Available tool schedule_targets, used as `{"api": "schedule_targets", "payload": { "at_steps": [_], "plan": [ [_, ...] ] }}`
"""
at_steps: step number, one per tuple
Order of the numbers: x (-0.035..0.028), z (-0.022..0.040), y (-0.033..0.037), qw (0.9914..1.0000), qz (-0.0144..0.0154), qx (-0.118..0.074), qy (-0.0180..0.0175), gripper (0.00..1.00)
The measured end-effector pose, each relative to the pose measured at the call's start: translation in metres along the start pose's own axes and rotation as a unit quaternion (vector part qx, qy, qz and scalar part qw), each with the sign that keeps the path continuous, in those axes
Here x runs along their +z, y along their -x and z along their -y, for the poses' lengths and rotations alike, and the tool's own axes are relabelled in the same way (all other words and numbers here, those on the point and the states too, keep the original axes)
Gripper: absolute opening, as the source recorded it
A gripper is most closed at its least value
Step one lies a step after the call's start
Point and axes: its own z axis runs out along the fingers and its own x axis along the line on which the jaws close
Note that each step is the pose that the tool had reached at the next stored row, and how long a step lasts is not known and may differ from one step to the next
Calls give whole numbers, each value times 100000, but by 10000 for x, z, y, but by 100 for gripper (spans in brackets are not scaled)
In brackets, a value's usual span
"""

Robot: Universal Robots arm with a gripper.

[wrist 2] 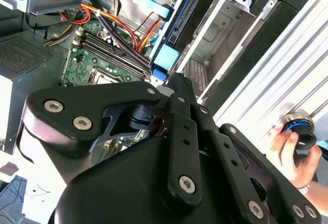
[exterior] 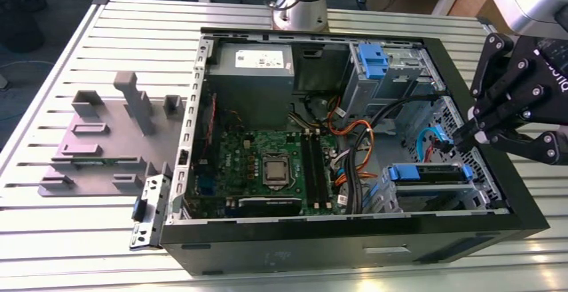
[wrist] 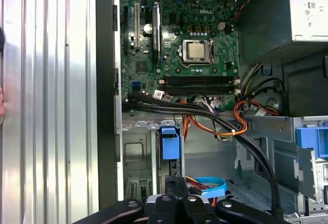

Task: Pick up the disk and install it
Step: 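Insert the disk into the insertion slot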

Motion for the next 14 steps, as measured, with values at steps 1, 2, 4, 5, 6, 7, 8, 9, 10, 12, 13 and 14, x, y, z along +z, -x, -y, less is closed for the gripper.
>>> {"api": "schedule_targets", "payload": {
  "at_steps": [1,2,4,5,6,7,8,9,10,12,13,14],
  "plan": [
    [0,0,0,100000,-12,4,-2,11],
    [1,0,0,100000,-24,3,-2,11],
    [4,4,0,100000,-32,3,1,11],
    [6,6,0,100000,-39,5,2,11],
    [9,10,0,100000,-36,2,6,11],
    [13,13,-1,100000,-22,0,8,11],
    [18,16,-1,100000,-20,3,6,11],
    [21,19,-2,100000,-26,3,9,11],
    [24,23,-2,100000,-29,-1,10,11],
    [28,33,-2,100000,-30,3,8,11],
    [30,42,-2,100000,-29,3,7,11],
    [32,53,-2,100000,-21,3,9,11]
  ]
}}
